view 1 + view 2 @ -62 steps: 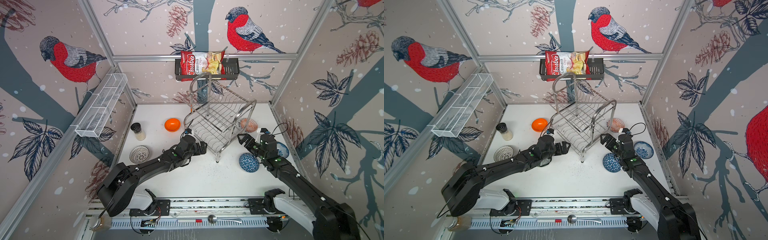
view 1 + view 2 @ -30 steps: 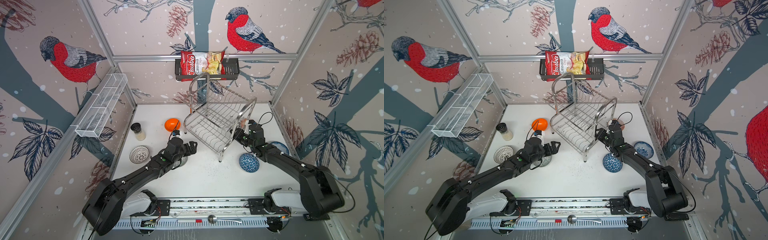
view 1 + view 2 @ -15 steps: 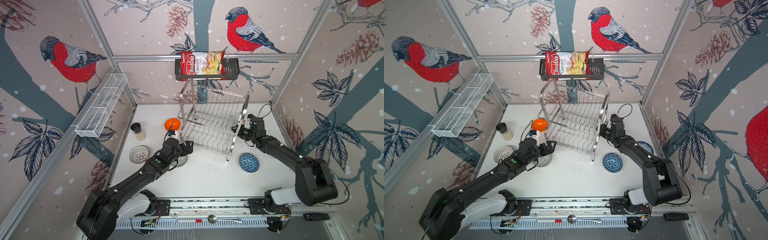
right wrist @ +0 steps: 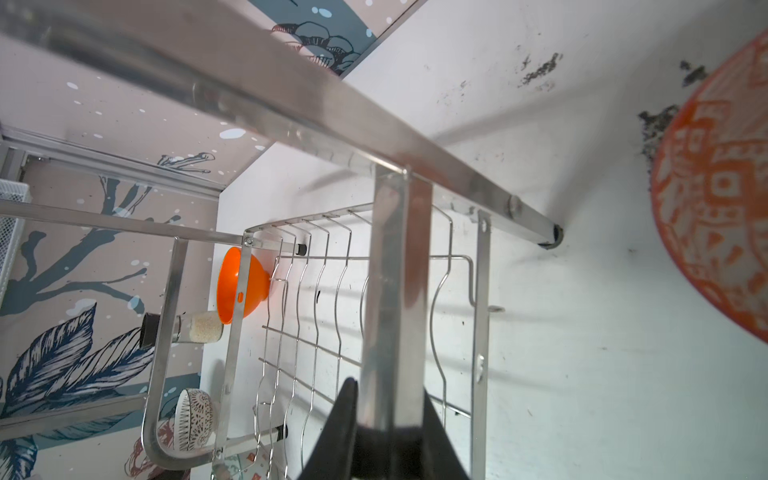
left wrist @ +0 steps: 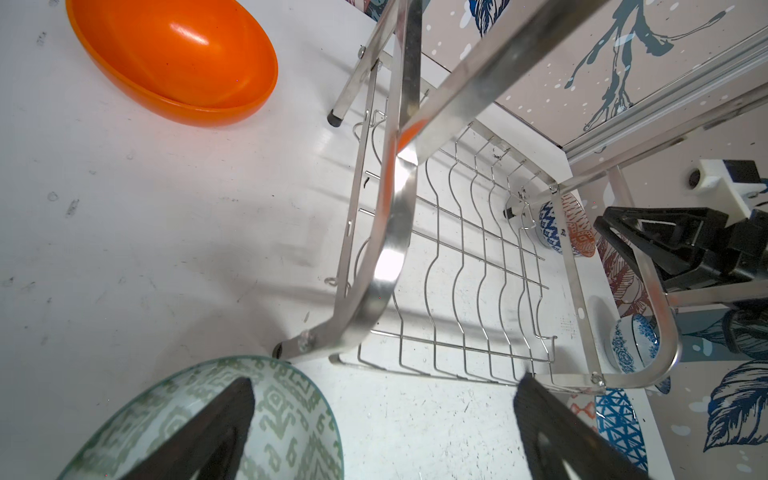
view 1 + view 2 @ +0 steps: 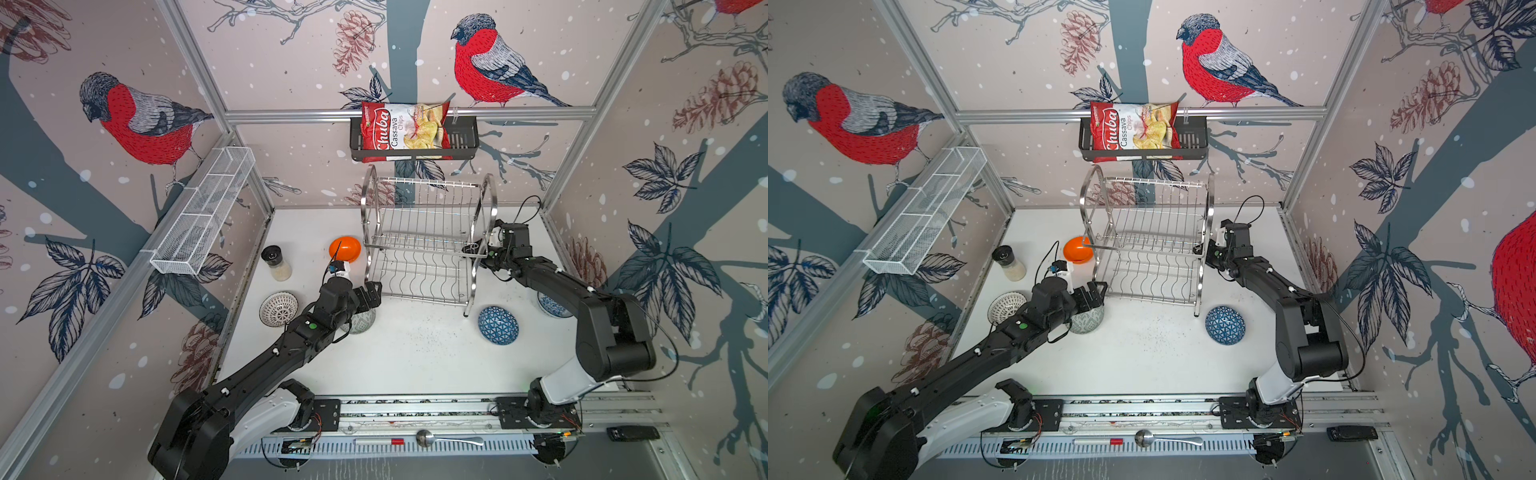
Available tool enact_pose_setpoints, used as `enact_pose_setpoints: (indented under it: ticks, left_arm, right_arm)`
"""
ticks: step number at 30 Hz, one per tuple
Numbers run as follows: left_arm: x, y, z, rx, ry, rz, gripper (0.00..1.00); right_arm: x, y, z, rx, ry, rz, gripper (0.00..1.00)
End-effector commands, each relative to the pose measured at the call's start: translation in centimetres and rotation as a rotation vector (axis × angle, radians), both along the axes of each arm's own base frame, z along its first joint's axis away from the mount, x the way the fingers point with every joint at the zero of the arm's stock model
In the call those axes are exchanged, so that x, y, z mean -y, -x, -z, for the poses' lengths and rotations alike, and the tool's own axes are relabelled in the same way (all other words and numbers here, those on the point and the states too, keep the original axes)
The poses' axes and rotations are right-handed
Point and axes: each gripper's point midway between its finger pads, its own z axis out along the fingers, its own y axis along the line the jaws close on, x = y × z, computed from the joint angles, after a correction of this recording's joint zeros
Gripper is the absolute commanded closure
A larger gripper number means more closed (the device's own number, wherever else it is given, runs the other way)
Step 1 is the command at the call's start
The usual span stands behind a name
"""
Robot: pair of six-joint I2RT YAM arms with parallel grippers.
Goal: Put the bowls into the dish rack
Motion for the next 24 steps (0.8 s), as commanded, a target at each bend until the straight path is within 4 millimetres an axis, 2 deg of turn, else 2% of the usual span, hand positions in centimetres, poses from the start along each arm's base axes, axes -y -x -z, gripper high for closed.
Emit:
enact_pose_setpoints:
  ticks: [1,9,16,24]
  left_arm:
    - [-0.2,0.0,-0.2,0.003,-0.008,0.002,0.02]
    - [-1.0,-0.4,0.0,-0.012,0.025,-0.009,0.02]
    - [-1.8,-1.0,-0.2,-0.018,0.052,-0.027,0.02]
    - [-1.6,-1.7,-0.8,-0.017,0.052,-0.031,0.03]
  right_arm:
    - [-1.1,-2.0,-2.2,0.143,-0.015,-0.114,0.89]
    - [-2.2,-4.7,-1.7,0.120,-0.036,-0.141,0.90]
    - [-1.8,-6.9,-1.6,0.107,-0.036,-0.077,0.92]
    - [-1.5,-7.8,-2.2,0.111,-0.098,0.000,0.93]
